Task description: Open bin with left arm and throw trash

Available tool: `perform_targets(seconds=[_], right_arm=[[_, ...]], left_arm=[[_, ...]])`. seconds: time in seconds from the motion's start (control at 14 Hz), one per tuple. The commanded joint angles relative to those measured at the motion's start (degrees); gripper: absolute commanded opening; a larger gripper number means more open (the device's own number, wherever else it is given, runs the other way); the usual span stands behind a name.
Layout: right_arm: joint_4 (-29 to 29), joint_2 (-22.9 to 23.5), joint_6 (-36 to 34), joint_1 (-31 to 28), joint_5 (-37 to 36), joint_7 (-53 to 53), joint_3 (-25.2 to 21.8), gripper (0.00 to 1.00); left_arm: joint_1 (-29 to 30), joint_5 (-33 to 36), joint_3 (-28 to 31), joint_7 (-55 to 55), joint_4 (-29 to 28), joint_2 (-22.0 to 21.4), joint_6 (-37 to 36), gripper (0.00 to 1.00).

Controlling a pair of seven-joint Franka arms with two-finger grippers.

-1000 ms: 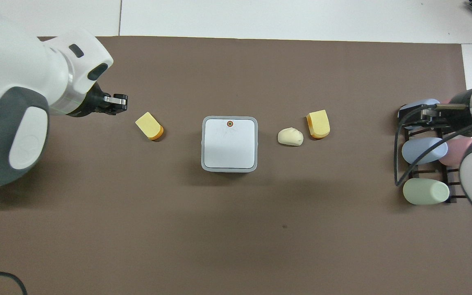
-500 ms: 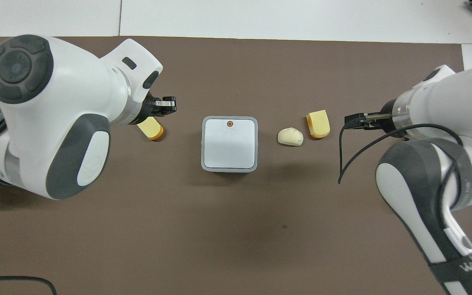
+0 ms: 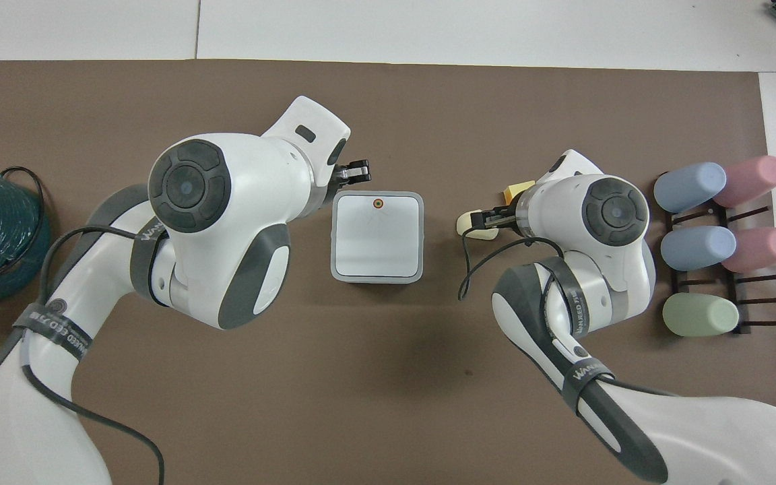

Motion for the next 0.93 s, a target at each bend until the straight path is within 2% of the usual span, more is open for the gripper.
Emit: perform_targets(seconds=[0.0, 0.14, 0.57, 0.71, 0.86], right_arm=[[-5.5, 0.4, 8.5, -0.2, 0.8, -3.7, 0.1, 1.0], [-5.5, 1.1, 11.1, 1.0, 0.8, -3.3, 0.1, 1.0], [-4.1, 2.2, 11.7, 1.4, 0.8, -3.0, 0.1, 1.0], [-4.5, 3.2, 16.2, 2.7, 0.8, -3.3, 0.1, 1.0], [-4.8, 3.5, 16.7, 3.2, 0.8, -3.3, 0.1, 1.0]], left_arm=[[-1.9, -1.1, 0.9, -1.2, -0.9, 2.2, 4.1, 0.0], [-2.5, -1.2, 0.9, -1.2, -0.8, 3.6, 6.1, 0.0], [-4.1, -1.2, 0.9, -1.9, -1.5, 4.2, 5.3, 0.0], [-4.8, -1.3, 0.9, -2.0, -2.5, 3.7, 4.3, 0.0], [-4.9, -1.2, 0.9, -2.0, -2.5, 3.6, 3.3, 0.0]])
